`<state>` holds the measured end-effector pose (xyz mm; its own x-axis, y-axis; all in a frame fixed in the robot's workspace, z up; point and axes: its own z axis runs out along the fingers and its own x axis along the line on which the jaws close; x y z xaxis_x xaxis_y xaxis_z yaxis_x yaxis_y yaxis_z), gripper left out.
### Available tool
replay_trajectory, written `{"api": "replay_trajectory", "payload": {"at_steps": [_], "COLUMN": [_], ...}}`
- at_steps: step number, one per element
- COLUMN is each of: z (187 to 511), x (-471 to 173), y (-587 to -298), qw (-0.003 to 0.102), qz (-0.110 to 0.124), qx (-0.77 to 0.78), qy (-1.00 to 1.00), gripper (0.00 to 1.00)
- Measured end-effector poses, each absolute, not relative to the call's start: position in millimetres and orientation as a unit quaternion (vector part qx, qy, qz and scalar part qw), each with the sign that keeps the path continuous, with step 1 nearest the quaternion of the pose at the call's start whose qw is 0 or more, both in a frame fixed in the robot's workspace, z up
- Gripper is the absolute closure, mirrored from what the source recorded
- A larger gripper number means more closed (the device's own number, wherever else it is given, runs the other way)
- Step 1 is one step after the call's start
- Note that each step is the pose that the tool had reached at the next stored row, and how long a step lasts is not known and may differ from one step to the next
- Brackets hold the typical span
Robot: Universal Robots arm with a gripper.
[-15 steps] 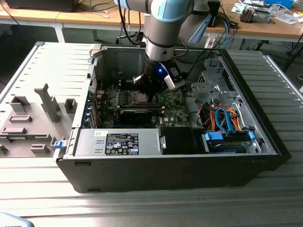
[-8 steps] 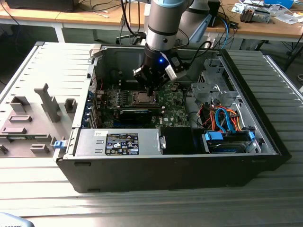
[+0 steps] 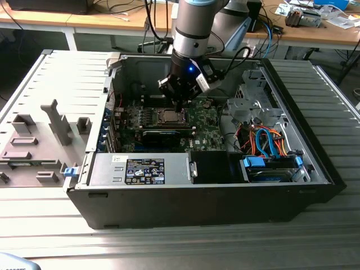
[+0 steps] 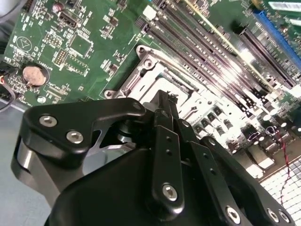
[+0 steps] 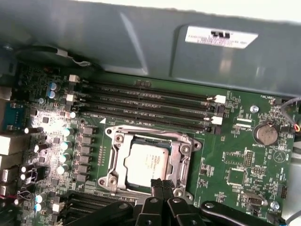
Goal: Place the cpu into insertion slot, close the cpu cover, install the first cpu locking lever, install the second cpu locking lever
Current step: 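Install the second cpu locking lever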
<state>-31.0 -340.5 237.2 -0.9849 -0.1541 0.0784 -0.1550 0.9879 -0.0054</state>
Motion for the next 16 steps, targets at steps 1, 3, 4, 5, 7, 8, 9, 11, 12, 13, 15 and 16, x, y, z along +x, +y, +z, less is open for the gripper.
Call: {"api": "replay_trajectory", "payload": {"at_steps": [1,3,4,5,7,8,9,11,12,13,15,16], "z": [237,237,237,237,237,237,237,238,239,242,244,247], "x": [-31,-31,-31,-31,-31,-31,-31,-32,-32,-32,-32,-32], "y": [-339,-337,-335,-333,-327,-324,-322,-318,-318,-317,-317,-317], "qw": [0.039,0.039,0.039,0.039,0.039,0.039,0.039,0.039,0.039,0.039,0.039,0.039], "qz": [0.006,0.007,0.008,0.008,0.010,0.011,0.012,0.014,0.015,0.016,0.016,0.017], "qx": [0.078,0.078,0.078,0.078,0.077,0.077,0.077,0.077,0.077,0.077,0.077,0.077], "qy": [-0.996,-0.996,-0.996,-0.996,-0.996,-0.996,-0.996,-0.996,-0.996,-0.996,-0.996,-0.996], "gripper": [0.89,0.89,0.89,0.89,0.89,0.89,0.89,0.89,0.89,0.89,0.89,0.89]}}
